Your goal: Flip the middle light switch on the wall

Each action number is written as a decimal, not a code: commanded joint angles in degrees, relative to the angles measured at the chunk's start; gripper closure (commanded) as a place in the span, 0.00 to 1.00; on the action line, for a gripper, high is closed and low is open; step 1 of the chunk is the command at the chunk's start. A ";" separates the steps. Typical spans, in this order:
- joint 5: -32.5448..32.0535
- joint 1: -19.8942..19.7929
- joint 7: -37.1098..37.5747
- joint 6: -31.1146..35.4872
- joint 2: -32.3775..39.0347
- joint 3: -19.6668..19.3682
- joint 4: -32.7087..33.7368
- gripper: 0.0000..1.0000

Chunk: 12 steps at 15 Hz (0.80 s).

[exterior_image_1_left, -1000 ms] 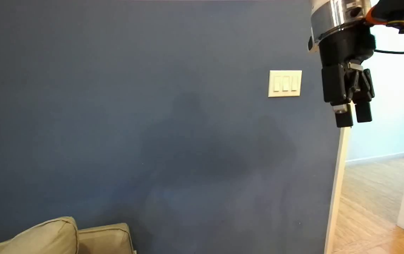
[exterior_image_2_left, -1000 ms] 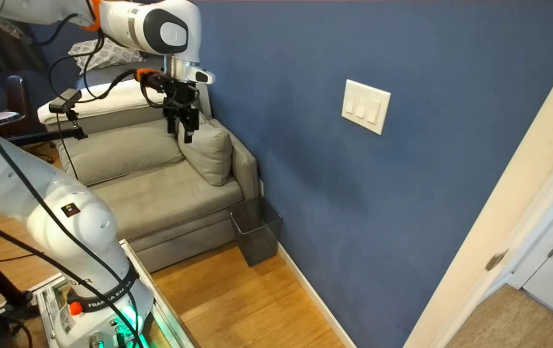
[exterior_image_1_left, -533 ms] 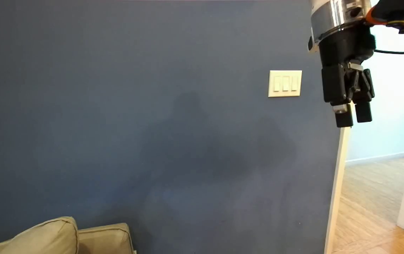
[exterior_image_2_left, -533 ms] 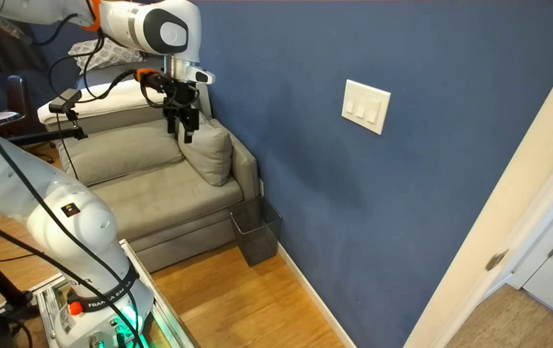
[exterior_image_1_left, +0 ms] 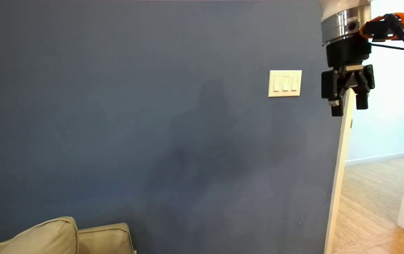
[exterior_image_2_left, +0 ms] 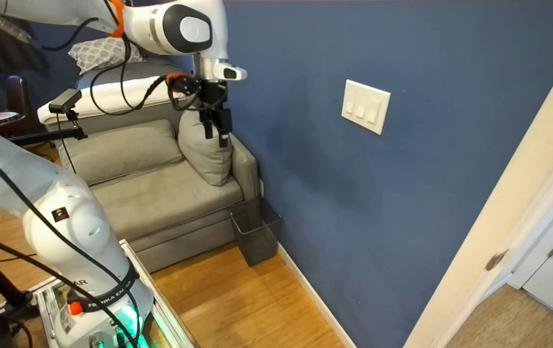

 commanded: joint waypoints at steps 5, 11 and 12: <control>-11.24 -7.11 1.78 11.06 9.64 -4.83 11.32 0.34; -23.65 -7.85 7.36 12.94 20.51 -4.82 24.04 0.76; -24.70 -7.48 7.54 12.89 21.99 -5.16 25.91 0.83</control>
